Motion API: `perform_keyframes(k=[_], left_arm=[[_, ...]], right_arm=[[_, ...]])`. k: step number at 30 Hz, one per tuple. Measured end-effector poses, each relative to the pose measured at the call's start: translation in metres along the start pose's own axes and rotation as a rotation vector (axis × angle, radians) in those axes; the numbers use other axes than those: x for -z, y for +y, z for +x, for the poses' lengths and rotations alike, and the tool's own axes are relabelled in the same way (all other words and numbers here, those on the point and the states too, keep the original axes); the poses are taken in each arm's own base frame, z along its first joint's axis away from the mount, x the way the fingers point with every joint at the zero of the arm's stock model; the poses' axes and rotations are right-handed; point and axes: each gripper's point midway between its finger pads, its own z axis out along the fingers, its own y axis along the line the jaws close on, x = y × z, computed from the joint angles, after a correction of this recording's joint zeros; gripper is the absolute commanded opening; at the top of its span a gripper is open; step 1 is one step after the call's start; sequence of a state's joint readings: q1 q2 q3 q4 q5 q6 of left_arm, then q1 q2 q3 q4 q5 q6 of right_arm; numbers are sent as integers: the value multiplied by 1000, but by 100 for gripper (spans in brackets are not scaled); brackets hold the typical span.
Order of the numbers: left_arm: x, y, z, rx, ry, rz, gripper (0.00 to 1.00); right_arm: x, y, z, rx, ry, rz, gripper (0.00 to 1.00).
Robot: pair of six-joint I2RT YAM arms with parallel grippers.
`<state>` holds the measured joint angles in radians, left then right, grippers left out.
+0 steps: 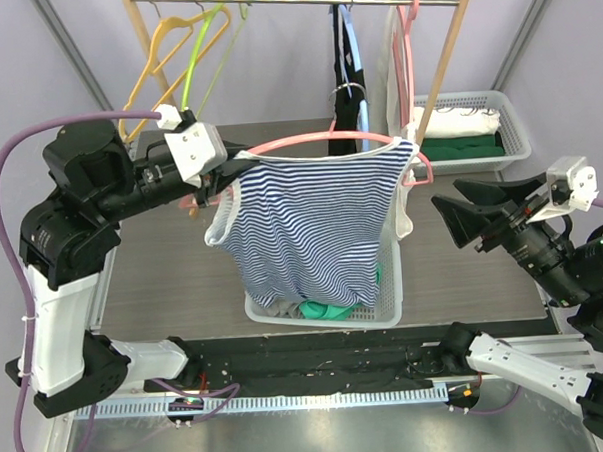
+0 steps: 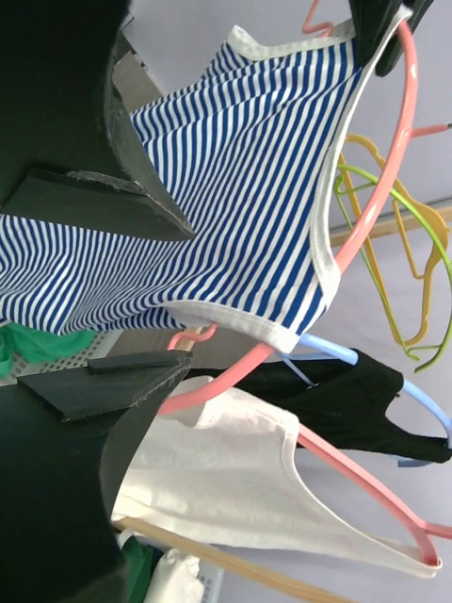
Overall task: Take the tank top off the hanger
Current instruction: Pick up the hanger from the clothesline.
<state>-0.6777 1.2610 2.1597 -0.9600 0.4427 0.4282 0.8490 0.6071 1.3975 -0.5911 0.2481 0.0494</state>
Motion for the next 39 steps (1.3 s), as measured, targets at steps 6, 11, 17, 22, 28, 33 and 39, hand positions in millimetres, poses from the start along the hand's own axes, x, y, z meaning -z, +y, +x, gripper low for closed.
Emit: perform_keyframes(k=[6, 11, 17, 22, 28, 33, 39], left_arm=[[2, -4, 3, 16, 1, 19, 0], [10, -12, 1, 32, -11, 45, 0], [16, -24, 9, 54, 7, 85, 0], [17, -25, 10, 58, 9, 91, 0], [17, -25, 9, 60, 6, 97, 0], [18, -24, 10, 60, 6, 93, 0], [21, -23, 6, 57, -1, 84, 0]], right_arm=[[-8, 5, 2, -26, -18, -16, 65], [-26, 10, 8, -7, -6, -20, 67], [-49, 17, 5, 24, 1, -37, 68], [-52, 19, 2, 28, -11, -42, 68], [-51, 18, 9, 19, -16, -41, 68], [-38, 7, 33, -14, 2, 5, 73], [-11, -7, 53, -3, 4, 37, 73]])
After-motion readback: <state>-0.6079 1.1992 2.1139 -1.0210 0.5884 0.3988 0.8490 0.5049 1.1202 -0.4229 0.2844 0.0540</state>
